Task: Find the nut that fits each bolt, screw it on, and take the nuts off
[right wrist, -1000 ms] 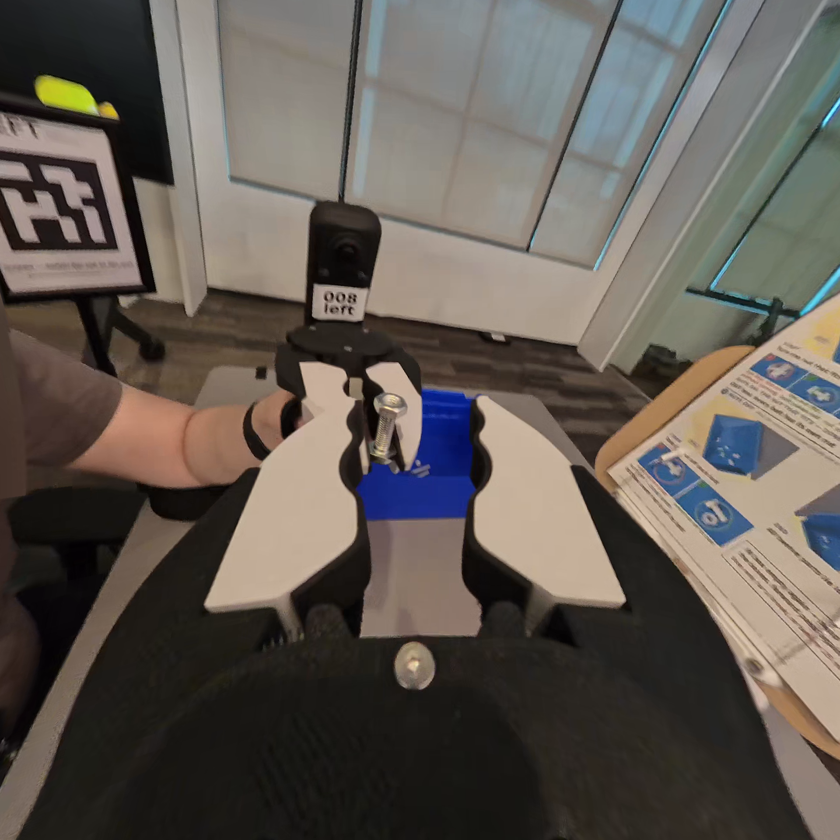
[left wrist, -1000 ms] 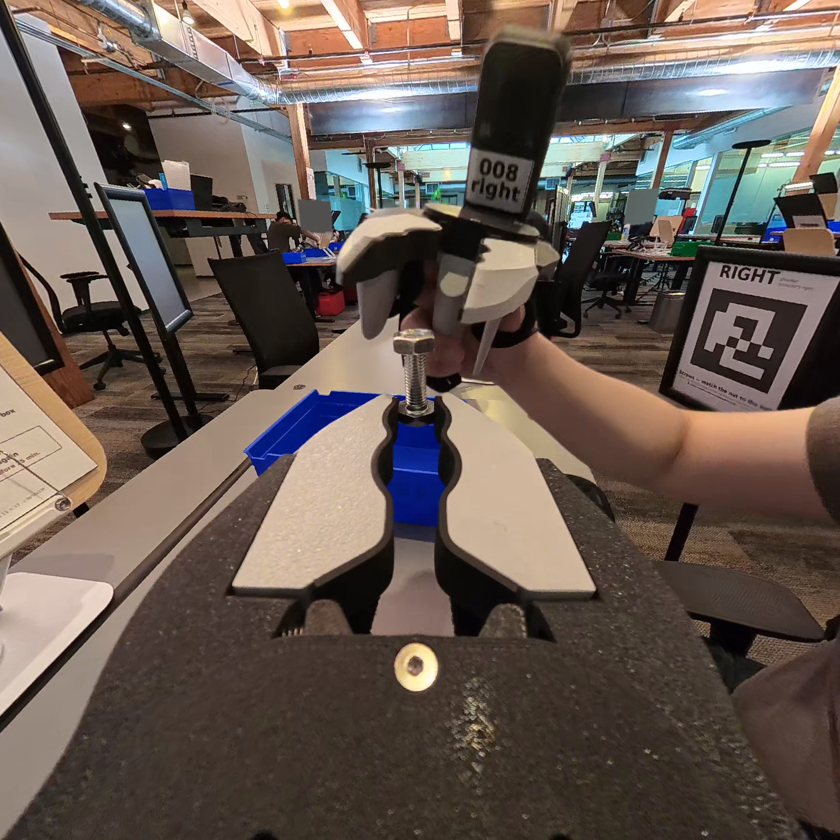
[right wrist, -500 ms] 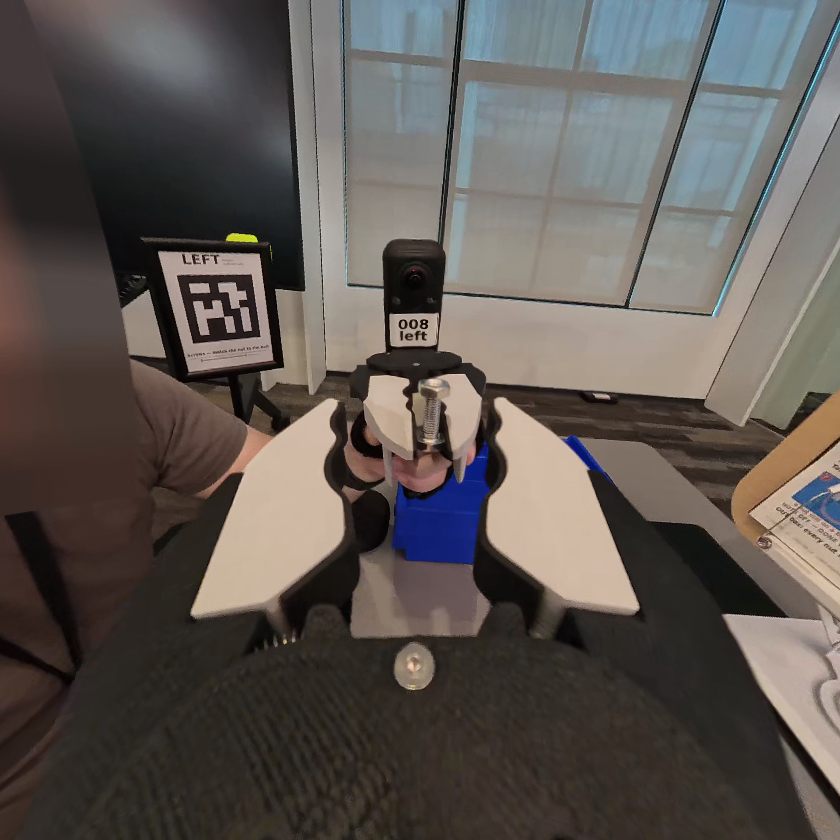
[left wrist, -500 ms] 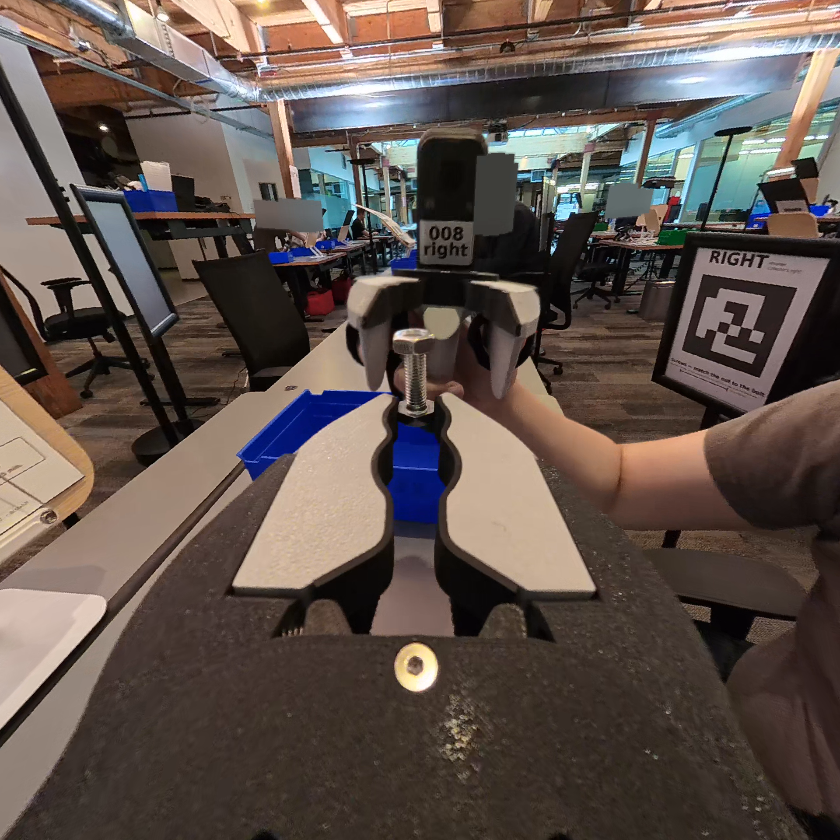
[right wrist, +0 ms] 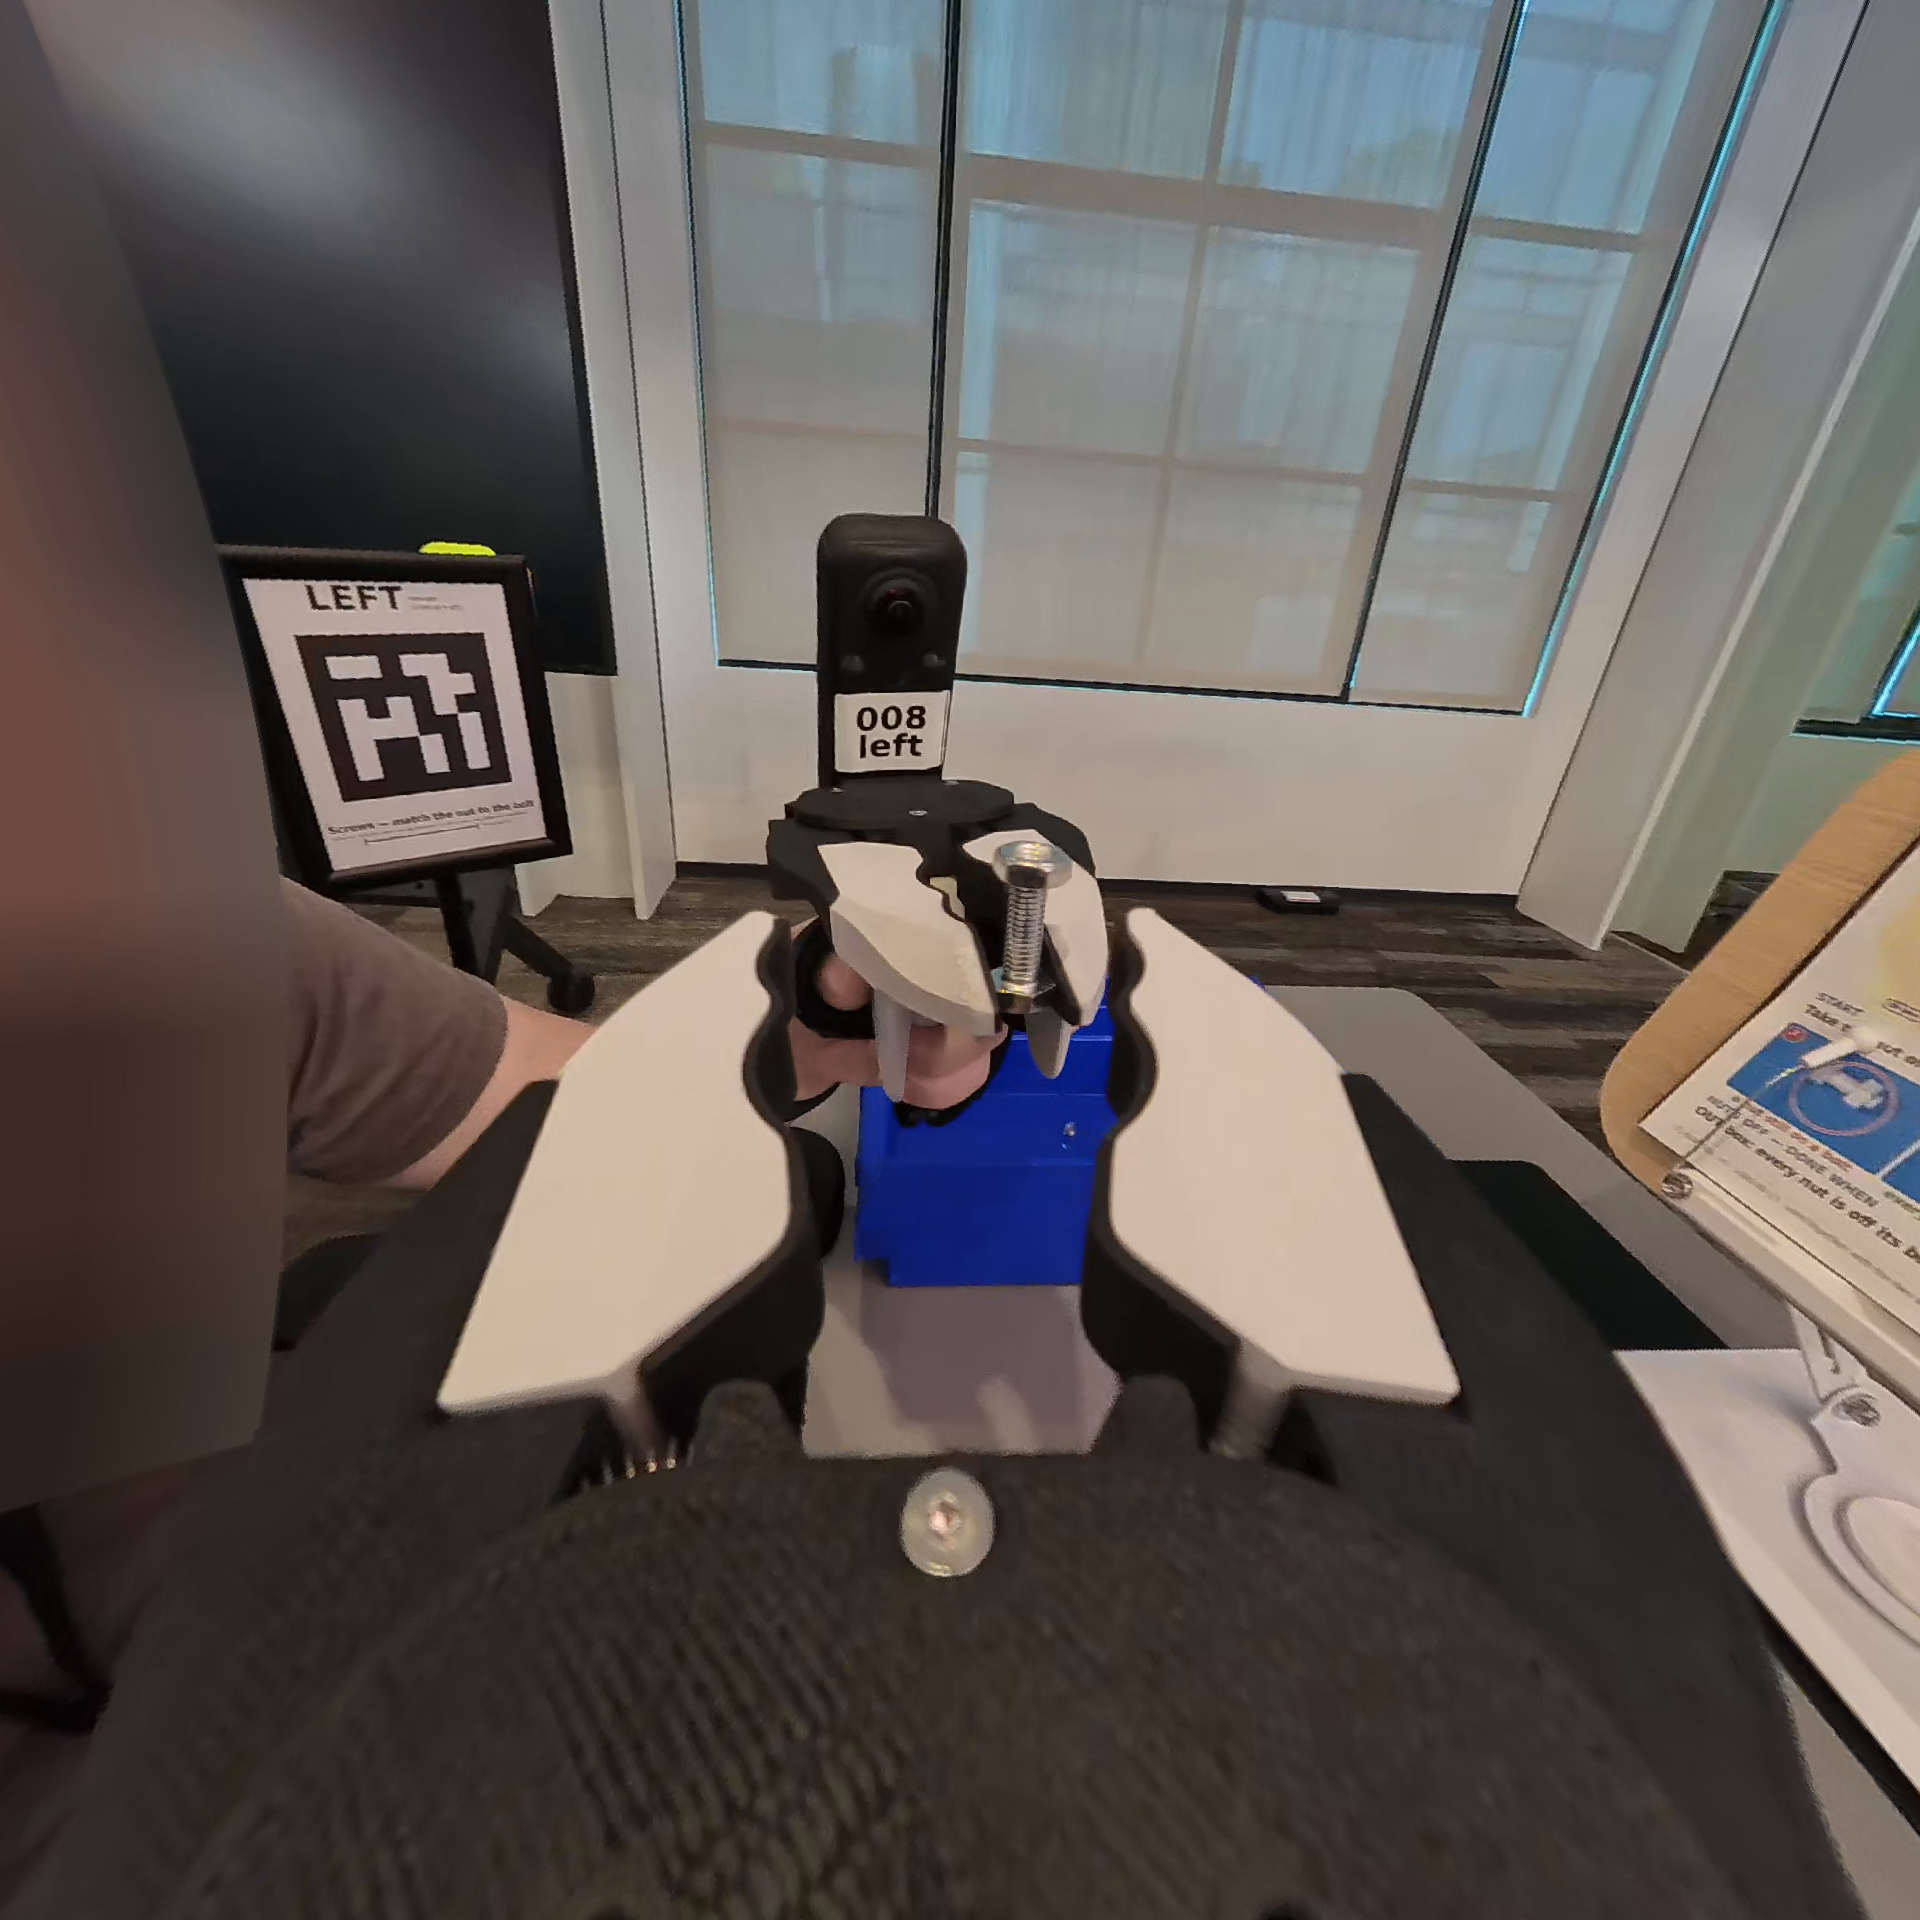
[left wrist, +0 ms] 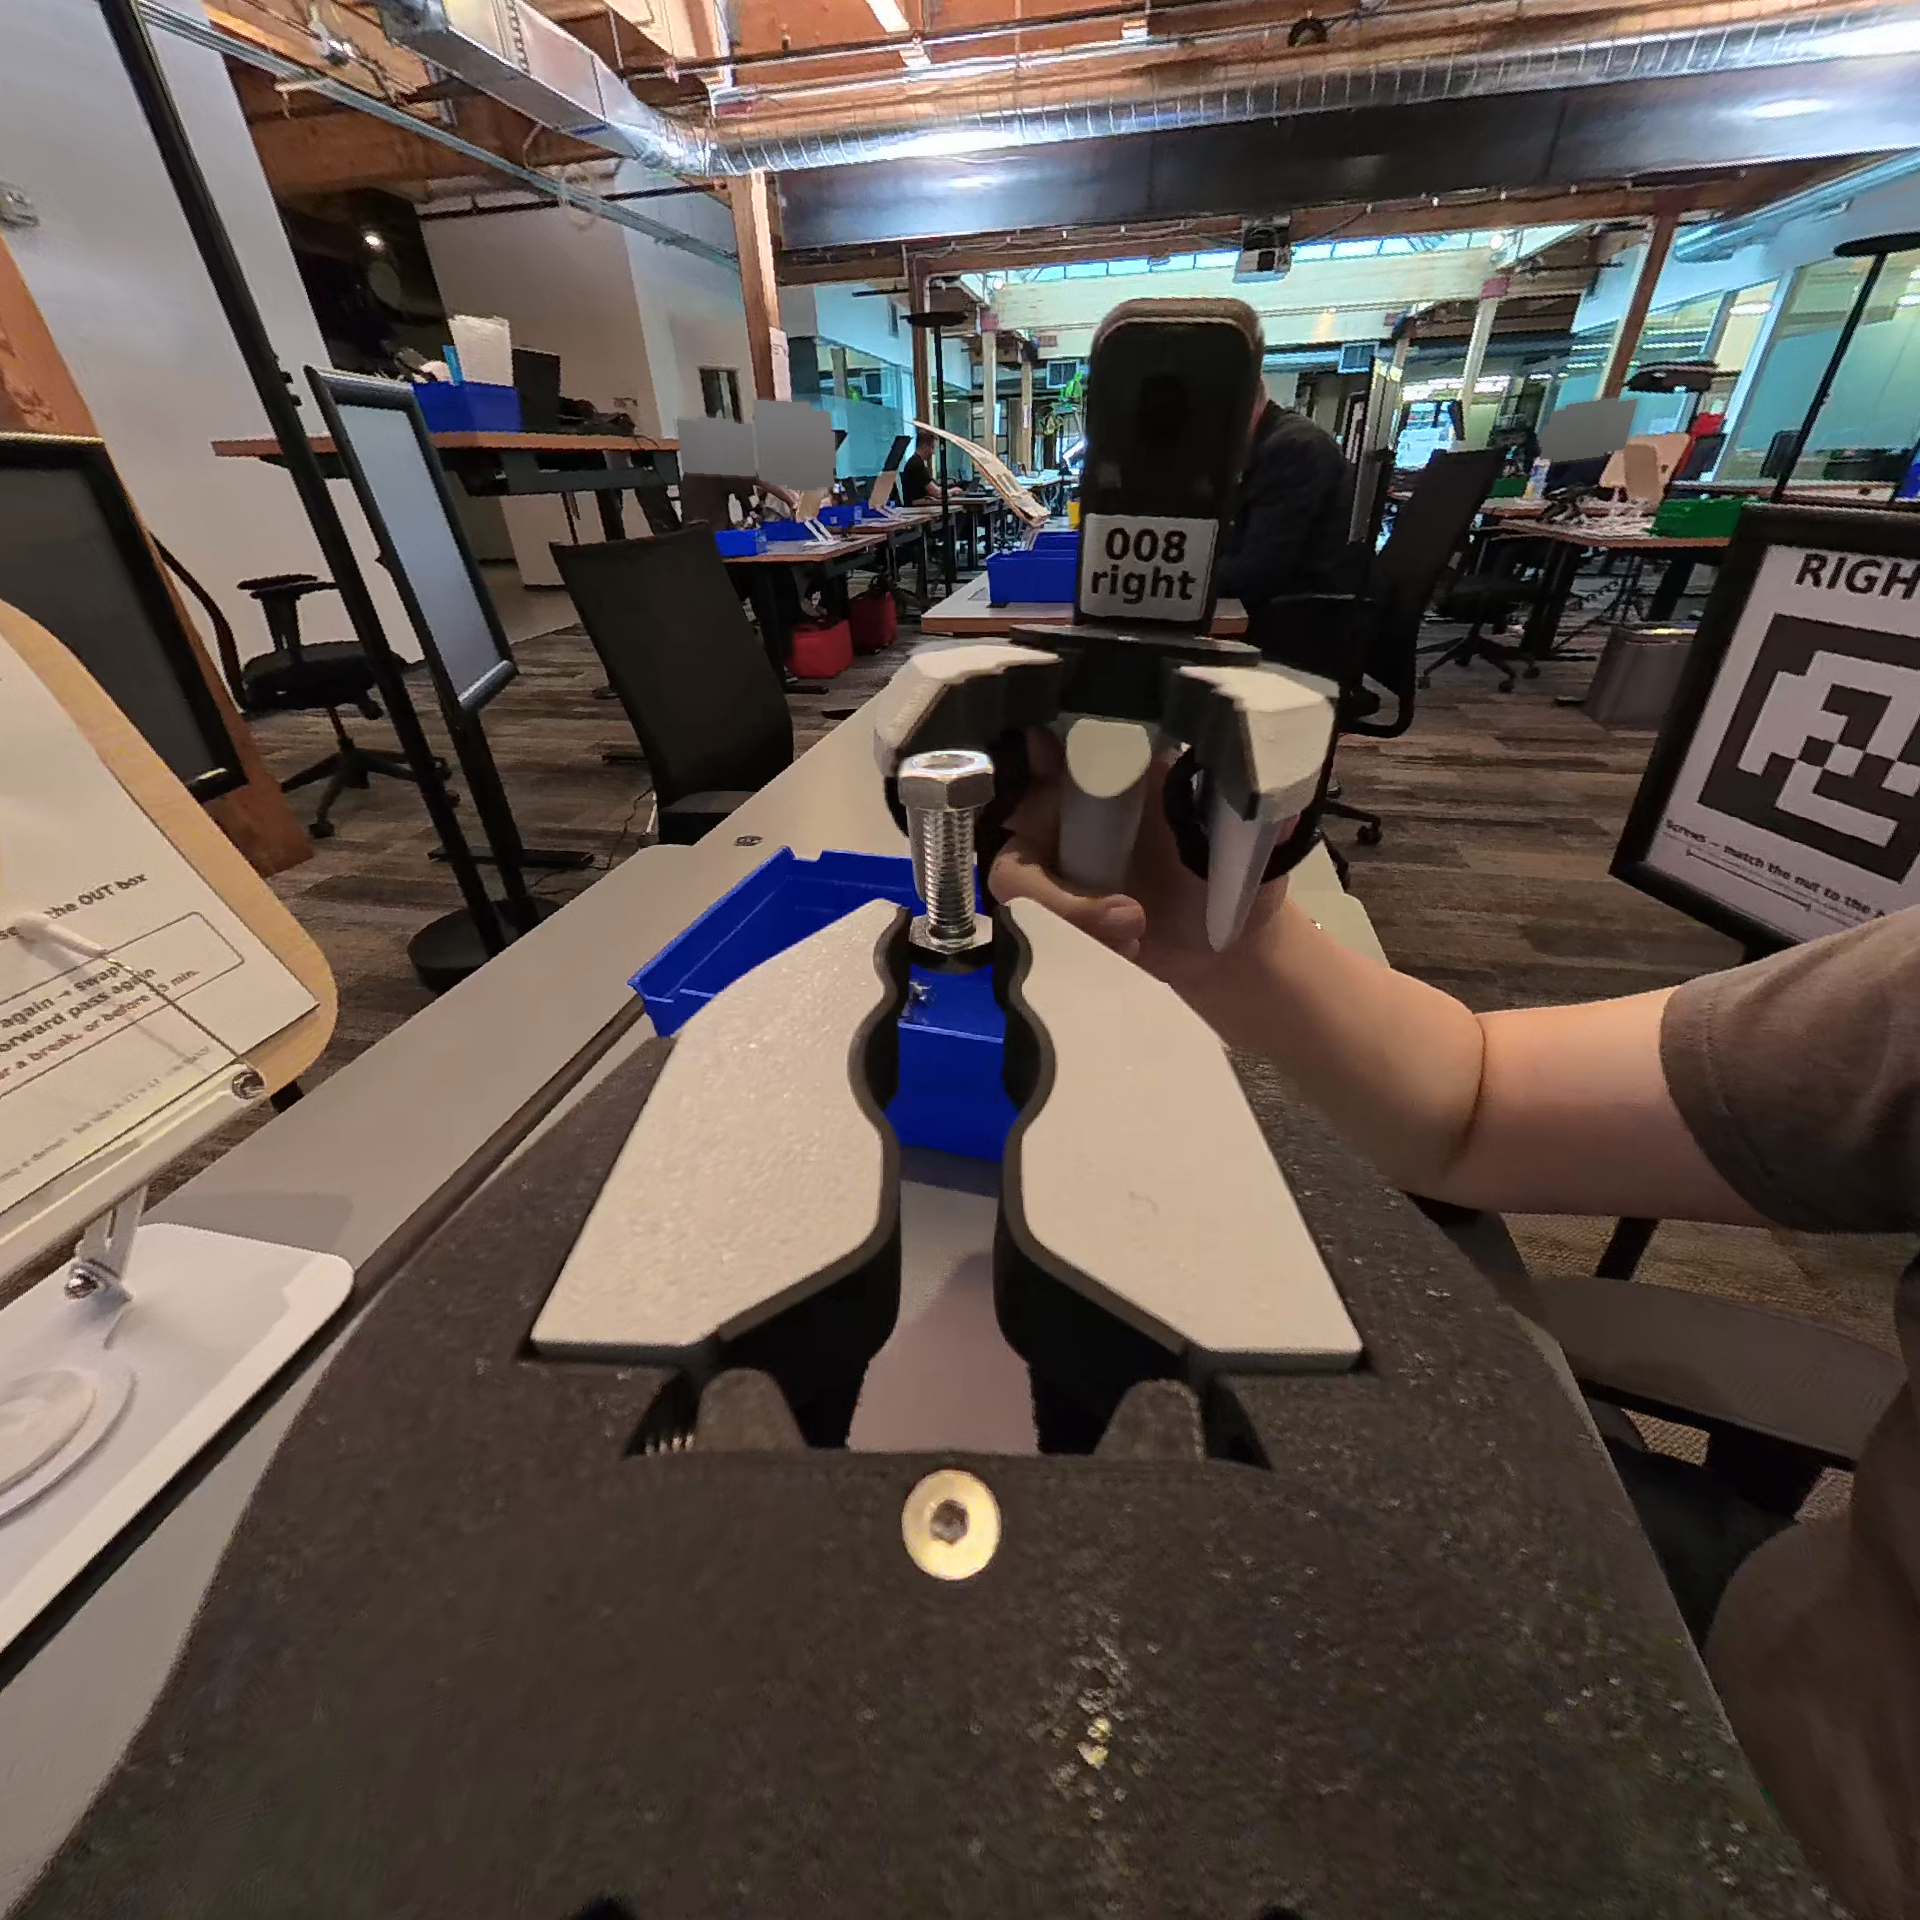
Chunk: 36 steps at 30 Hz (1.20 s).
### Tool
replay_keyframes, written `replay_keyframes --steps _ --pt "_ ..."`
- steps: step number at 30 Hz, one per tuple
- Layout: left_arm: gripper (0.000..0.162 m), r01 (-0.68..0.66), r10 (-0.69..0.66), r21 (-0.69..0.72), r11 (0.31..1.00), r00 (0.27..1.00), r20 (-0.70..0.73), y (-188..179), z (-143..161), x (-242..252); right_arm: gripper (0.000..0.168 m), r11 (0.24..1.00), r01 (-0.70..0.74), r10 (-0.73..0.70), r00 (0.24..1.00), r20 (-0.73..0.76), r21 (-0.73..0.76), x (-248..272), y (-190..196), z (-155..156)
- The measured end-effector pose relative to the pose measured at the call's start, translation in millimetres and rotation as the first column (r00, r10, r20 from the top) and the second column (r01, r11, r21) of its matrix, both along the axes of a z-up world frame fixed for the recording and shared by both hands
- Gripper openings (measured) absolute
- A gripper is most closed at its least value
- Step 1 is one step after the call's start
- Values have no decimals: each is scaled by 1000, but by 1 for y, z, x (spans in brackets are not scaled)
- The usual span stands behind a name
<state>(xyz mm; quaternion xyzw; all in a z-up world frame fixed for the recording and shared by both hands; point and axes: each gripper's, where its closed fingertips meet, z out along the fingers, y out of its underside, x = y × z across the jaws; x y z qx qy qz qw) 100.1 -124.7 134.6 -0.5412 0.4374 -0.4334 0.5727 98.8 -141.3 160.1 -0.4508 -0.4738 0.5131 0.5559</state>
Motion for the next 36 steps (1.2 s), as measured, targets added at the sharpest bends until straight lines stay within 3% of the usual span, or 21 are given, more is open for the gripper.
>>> replay_keyframes --steps 36 --pt "14 -1 1 4 1000 1000 -15 -3 -2 2 58 995 66 -67 998 17 80 -8 -11 2"
